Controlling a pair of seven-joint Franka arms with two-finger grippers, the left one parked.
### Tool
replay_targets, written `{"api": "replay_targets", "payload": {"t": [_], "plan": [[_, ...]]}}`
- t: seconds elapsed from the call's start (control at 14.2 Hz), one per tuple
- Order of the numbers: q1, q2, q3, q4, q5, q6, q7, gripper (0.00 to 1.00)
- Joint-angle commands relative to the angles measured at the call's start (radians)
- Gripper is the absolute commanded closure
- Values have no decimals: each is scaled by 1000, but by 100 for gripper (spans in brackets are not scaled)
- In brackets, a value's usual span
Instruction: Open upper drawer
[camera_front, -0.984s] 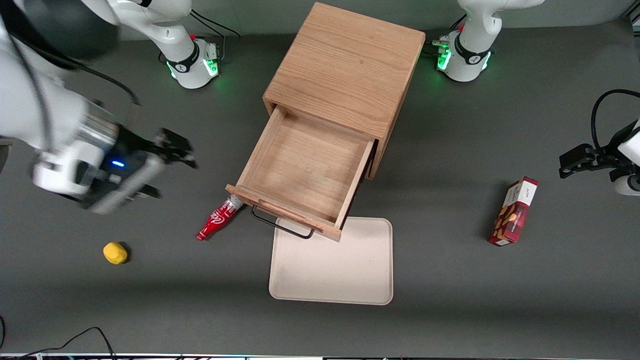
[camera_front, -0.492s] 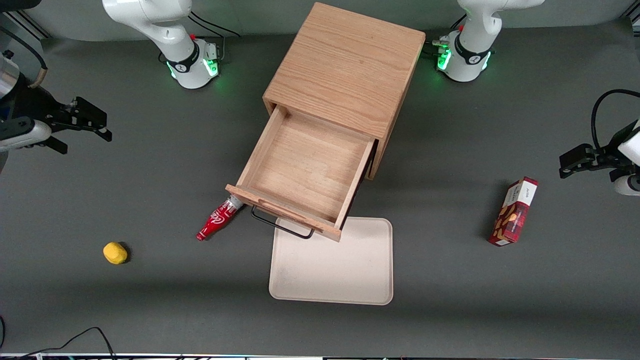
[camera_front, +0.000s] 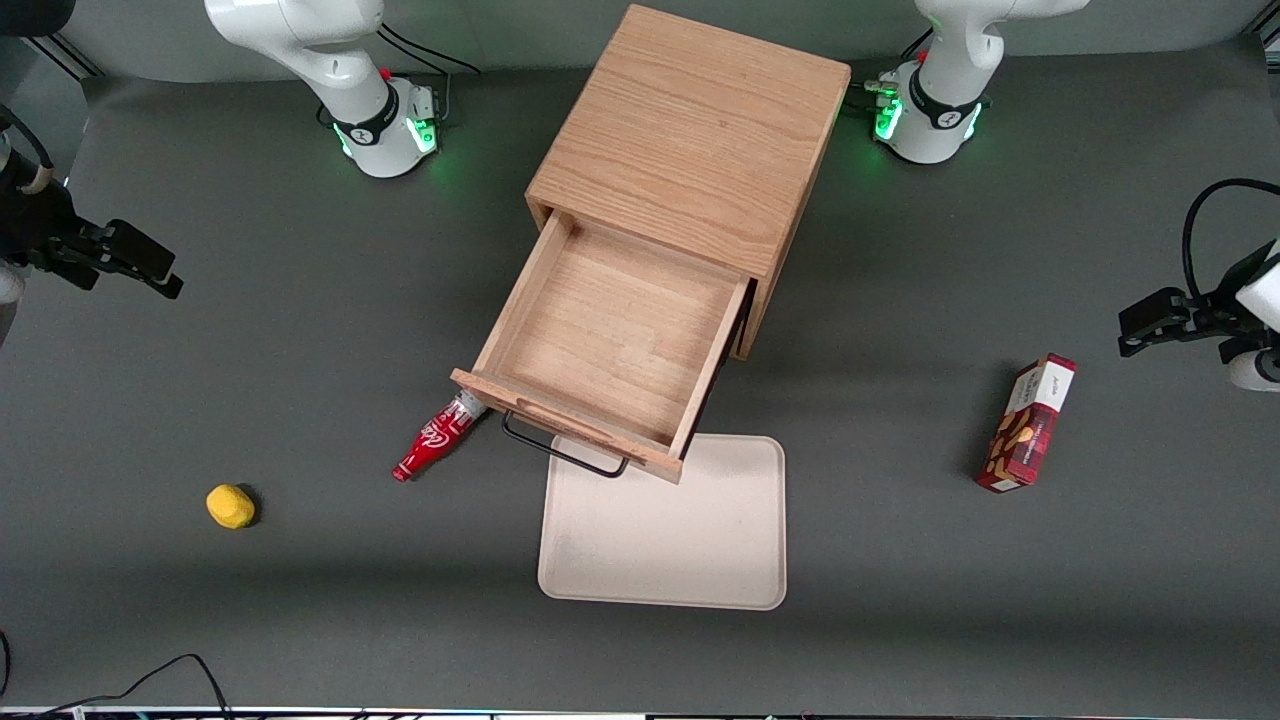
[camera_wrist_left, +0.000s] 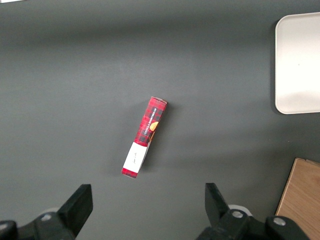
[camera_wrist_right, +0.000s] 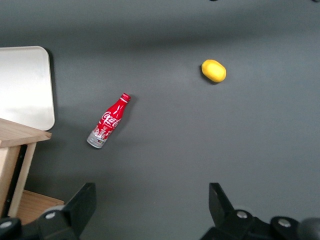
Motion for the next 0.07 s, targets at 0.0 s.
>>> {"api": "replay_targets", "payload": {"t": [0.0], "plan": [[4,34,-43,43,8,4,-58,0]]}}
